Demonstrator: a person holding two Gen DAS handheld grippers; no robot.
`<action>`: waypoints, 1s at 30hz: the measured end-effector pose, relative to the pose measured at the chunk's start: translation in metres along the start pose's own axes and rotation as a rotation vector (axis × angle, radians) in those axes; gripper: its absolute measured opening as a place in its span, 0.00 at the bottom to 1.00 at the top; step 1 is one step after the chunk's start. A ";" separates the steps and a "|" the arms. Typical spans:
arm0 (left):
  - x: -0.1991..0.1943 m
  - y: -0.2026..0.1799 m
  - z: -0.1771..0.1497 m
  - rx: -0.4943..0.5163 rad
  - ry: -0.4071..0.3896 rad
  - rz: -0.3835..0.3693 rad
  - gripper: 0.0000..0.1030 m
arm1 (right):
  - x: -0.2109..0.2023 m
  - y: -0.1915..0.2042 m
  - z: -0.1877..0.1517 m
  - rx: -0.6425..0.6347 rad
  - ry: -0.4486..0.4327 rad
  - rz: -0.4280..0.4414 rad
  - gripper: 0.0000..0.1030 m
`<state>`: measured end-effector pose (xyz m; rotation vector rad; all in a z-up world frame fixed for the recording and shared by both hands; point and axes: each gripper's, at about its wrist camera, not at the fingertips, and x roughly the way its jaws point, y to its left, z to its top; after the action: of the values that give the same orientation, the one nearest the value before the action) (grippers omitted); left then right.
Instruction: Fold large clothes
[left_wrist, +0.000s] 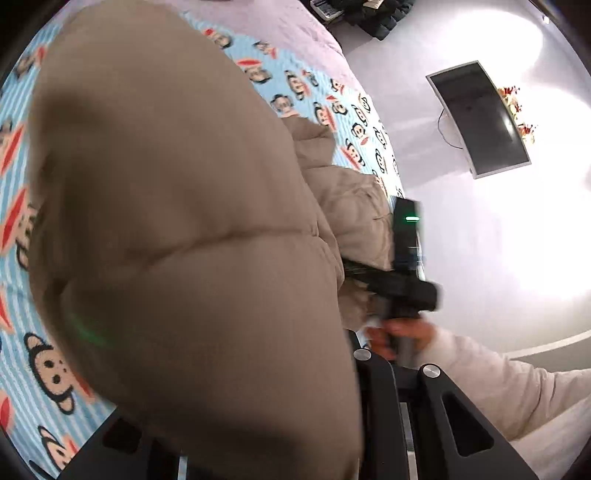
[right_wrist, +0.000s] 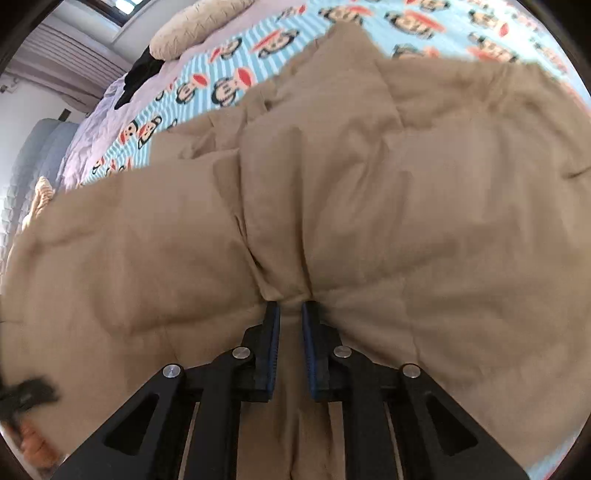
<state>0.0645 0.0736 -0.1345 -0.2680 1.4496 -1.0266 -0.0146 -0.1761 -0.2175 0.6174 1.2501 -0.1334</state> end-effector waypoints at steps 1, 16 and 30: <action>0.003 -0.012 0.003 0.001 -0.002 0.014 0.25 | 0.004 -0.002 0.002 0.005 0.006 0.018 0.11; 0.129 -0.182 0.060 0.212 0.137 0.201 0.51 | -0.022 -0.087 0.006 0.218 0.060 0.318 0.06; 0.283 -0.211 0.103 0.217 0.208 0.043 0.79 | -0.169 -0.205 -0.083 0.422 -0.184 0.175 0.62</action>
<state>0.0143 -0.2901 -0.1595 0.0276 1.5066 -1.1923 -0.2269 -0.3442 -0.1522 1.0512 0.9893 -0.3055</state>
